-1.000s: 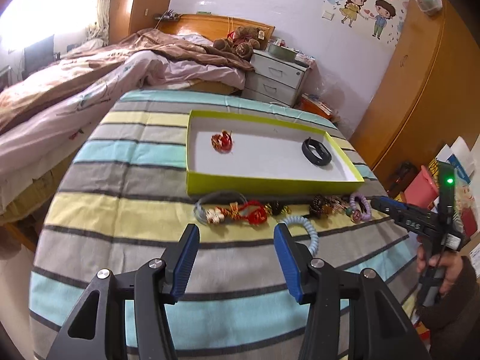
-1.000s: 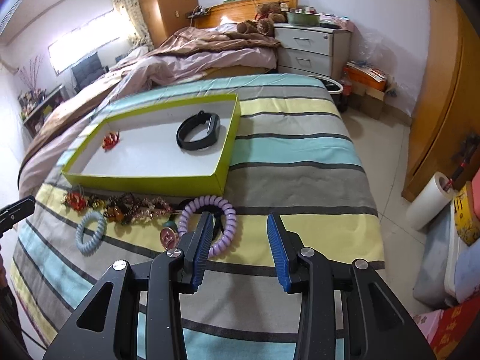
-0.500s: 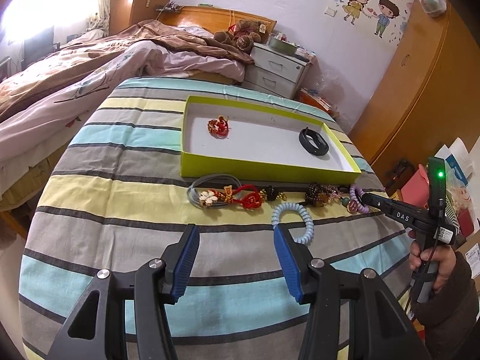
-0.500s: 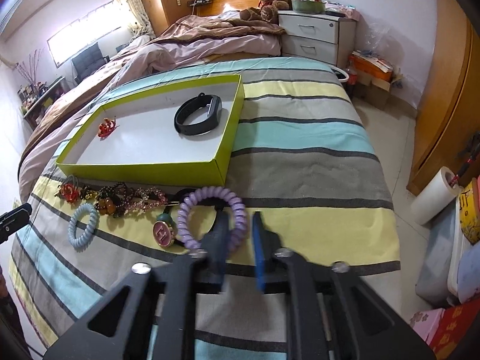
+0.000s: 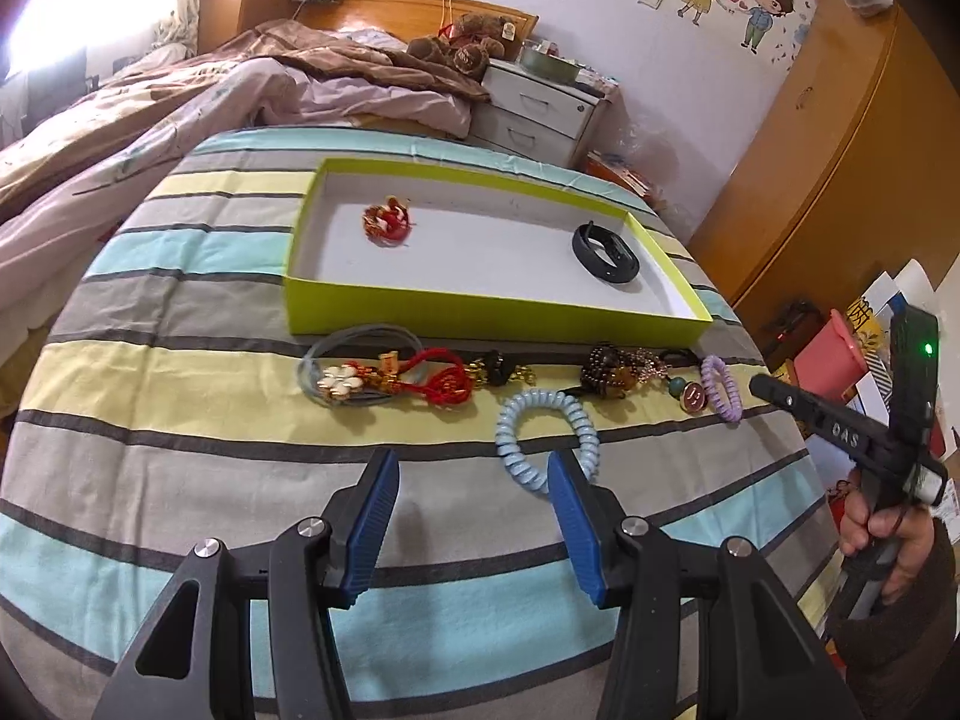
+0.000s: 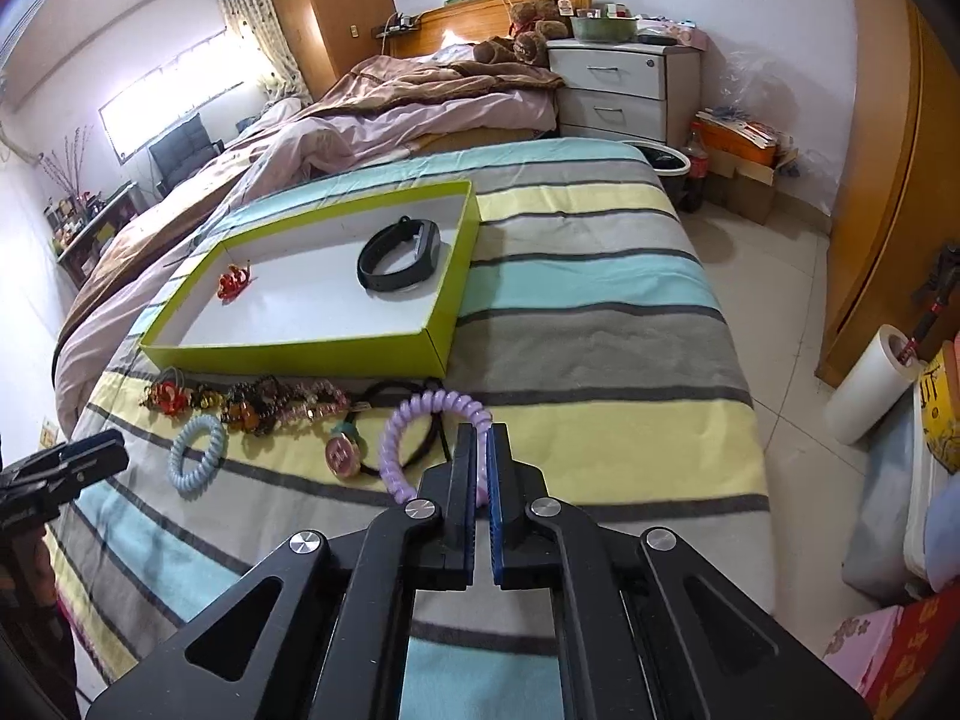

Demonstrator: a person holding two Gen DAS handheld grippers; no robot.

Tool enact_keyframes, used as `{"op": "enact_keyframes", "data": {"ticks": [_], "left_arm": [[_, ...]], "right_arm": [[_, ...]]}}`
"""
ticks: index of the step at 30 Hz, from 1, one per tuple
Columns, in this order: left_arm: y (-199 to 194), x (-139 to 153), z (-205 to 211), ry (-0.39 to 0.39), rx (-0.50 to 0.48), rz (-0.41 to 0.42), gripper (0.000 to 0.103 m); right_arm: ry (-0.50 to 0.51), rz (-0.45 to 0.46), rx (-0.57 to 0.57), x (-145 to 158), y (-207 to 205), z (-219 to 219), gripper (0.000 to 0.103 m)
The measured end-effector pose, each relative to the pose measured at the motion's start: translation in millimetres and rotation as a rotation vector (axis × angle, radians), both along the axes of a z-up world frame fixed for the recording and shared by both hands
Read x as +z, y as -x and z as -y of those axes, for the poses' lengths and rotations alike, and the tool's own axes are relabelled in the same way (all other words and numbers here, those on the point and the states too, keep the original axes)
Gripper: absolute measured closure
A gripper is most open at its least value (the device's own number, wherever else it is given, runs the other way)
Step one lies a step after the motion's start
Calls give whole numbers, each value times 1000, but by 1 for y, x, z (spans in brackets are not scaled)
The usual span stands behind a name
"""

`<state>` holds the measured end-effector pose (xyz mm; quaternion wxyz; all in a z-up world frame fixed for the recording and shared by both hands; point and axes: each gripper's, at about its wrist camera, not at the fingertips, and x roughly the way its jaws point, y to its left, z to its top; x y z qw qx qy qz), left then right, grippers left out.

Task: Organize jewelry
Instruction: 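Move the right tool to the lilac coil hair tie and grasp it, then grasp the light-blue coil hair tie with the left tool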

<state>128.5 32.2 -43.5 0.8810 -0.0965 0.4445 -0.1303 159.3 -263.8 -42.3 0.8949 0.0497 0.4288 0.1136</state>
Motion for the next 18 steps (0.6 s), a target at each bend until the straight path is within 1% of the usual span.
{"op": "enact_keyframes", "data": {"ticks": [3, 5, 7, 8, 9, 12, 14, 16, 18], "left_arm": [[-5, -2, 12, -19, -33, -3, 52], [-11, -5, 17, -32, -19, -21, 52], [-12, -4, 23, -39, -24, -6, 52], [-12, -4, 25, -43, -31, -4, 52], [-14, -5, 29, -52, -38, -14, 52], [-18, -10, 34, -87, -28, -34, 52], [-17, -11, 38, -132, -26, -21, 52], [-19, -15, 39, -135, -24, -40, 52], [-20, -15, 38, -131, -14, -36, 52]], "right_arm": [[21, -11, 5, -3, 5, 2, 100], [28, -16, -14, -5, 2, 6, 100], [17, -14, -37, -5, 0, 12, 99], [-5, -15, -44, -5, -3, 15, 98], [-13, -17, -46, -6, -4, 16, 94], [-26, -14, -23, -5, -9, 15, 85], [-14, -15, 3, -6, -12, 10, 85], [21, -32, 17, -10, -16, 3, 85], [36, -44, 29, -13, -19, 0, 85]]}}
